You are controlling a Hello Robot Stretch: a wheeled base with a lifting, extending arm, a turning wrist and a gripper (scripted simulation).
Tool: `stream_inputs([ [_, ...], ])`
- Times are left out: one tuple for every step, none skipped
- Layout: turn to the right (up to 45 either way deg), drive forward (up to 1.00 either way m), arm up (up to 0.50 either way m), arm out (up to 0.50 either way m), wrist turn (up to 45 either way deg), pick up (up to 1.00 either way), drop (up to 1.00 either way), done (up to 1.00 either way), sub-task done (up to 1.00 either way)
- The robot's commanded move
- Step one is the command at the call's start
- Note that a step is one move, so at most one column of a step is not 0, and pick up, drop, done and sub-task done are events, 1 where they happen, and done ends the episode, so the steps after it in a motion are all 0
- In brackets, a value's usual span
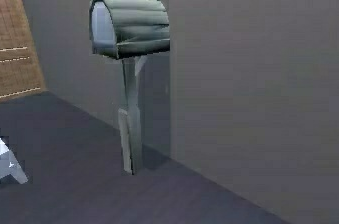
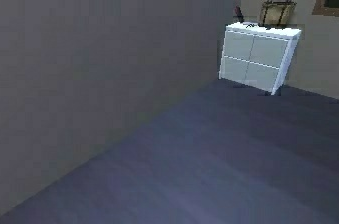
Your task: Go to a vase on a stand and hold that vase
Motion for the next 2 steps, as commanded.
stream_inputs([
  [-30.0,0.00,0.00,0.00,0.0,0.00,0.00,0.00,0.00],
  [0.0,1.00,0.00,0.00,0.0,0.00,0.00,0.00,0.00],
])
